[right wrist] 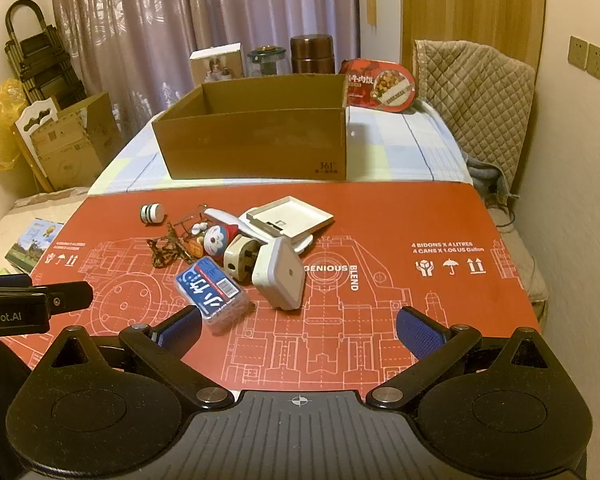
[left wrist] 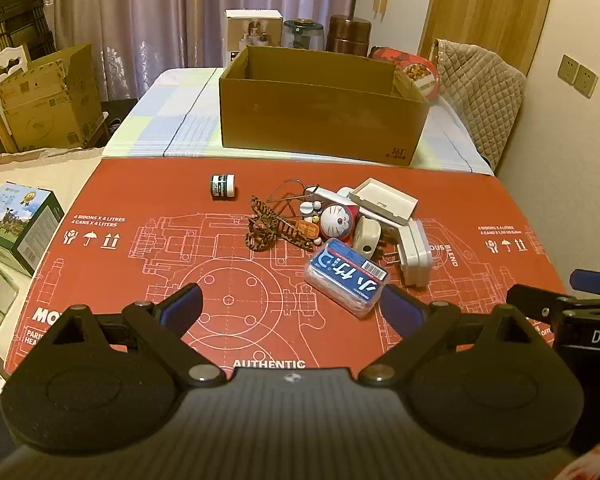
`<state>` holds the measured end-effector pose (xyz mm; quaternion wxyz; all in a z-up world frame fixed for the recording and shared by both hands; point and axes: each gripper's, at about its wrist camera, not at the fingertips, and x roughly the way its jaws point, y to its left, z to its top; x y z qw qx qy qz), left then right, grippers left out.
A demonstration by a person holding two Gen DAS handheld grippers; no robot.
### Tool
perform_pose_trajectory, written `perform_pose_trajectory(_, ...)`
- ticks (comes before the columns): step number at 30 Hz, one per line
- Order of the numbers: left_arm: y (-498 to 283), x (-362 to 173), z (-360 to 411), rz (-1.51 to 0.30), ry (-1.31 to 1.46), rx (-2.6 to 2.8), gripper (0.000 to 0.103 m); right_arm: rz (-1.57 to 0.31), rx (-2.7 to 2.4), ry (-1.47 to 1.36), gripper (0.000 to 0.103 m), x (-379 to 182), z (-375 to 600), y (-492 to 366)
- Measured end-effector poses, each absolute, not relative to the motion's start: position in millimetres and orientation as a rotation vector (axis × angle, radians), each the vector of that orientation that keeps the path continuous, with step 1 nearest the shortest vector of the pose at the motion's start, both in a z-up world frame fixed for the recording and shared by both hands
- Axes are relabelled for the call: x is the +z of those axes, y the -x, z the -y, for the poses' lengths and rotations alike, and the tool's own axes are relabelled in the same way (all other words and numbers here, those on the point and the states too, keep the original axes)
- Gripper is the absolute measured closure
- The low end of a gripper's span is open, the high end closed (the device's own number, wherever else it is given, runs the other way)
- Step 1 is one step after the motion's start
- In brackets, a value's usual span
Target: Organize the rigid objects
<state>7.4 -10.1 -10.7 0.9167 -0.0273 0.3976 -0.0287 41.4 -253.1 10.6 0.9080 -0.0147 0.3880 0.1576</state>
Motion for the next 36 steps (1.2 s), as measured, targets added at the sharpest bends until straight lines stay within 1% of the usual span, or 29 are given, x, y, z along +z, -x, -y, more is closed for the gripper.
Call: perform_pose_trajectory(36, -17.8, -18.3, 11.8, -0.839, 0.059, -0.056, 0.009, -0.818, 0.319, 0.022, 0.002, 0.2, 260.6, -45.6)
